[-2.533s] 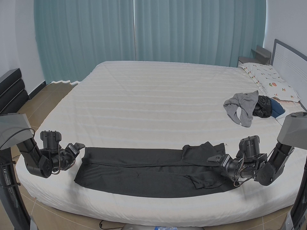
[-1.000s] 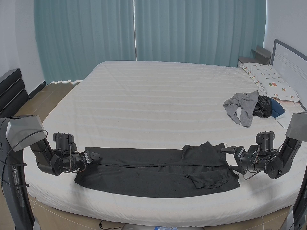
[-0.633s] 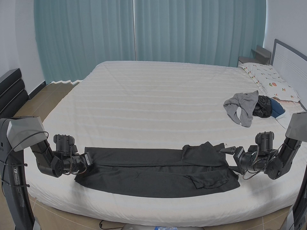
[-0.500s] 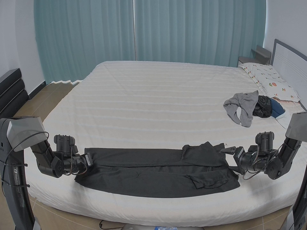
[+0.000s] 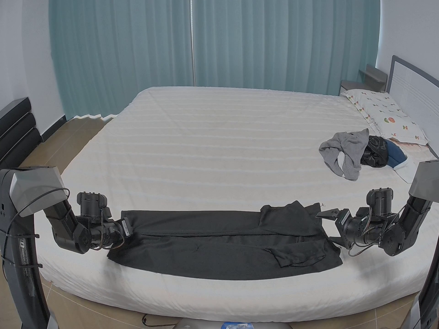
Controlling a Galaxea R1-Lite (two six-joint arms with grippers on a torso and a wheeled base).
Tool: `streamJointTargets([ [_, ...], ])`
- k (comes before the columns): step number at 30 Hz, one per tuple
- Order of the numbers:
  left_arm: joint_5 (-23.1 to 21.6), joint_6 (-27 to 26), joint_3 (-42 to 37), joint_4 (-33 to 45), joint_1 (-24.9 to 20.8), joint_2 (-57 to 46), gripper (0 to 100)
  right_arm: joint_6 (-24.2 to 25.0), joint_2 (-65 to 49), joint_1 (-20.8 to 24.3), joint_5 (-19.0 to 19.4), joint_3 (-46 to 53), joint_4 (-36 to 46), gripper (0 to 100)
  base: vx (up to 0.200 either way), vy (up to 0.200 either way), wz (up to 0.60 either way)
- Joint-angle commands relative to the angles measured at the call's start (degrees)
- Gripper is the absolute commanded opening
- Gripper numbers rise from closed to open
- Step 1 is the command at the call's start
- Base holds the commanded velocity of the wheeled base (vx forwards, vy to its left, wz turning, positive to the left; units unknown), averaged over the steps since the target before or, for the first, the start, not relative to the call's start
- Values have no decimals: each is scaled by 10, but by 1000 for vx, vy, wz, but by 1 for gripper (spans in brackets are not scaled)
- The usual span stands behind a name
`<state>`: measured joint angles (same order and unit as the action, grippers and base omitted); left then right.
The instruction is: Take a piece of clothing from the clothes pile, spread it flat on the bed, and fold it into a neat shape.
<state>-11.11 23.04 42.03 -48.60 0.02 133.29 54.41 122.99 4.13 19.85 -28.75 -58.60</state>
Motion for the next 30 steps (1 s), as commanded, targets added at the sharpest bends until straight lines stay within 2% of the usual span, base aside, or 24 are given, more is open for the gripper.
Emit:
streamJointTargets([
  [1, 0, 1, 3, -2, 2, 1, 0, 1, -1, 0, 1, 0, 0, 100, 0, 0, 0],
  [10, 0, 9, 14, -54, 2, 15, 0, 2, -2, 0, 1, 2, 0, 100, 0, 0, 0],
  [14, 3, 61, 23, -56, -6, 9, 0, 3, -2, -1, 1, 2, 0, 100, 0, 0, 0],
  [17, 4, 75, 21, -55, -9, -2, 0, 3, -1, -1, 1, 2, 0, 100, 0, 0, 0],
  [23, 5, 80, 11, -55, -20, -22, 0, 3, -1, -1, 1, 2, 0, 100, 0, -200, 0],
  [26, 5, 104, 8, -49, -35, -42, 0, 3, 0, -1, 1, 2, 0, 100, 0, -200, 0],
  [29, 10, 111, 8, -48, -40, -49, 0, 3, 0, -1, 1, 2, 0, 100, 0, -200, 0],
  [30, 25, 111, 11, -47, -46, -53, 0, 3, 1, -1, 1, 2, 0, 100, 0, -200, 0],
])
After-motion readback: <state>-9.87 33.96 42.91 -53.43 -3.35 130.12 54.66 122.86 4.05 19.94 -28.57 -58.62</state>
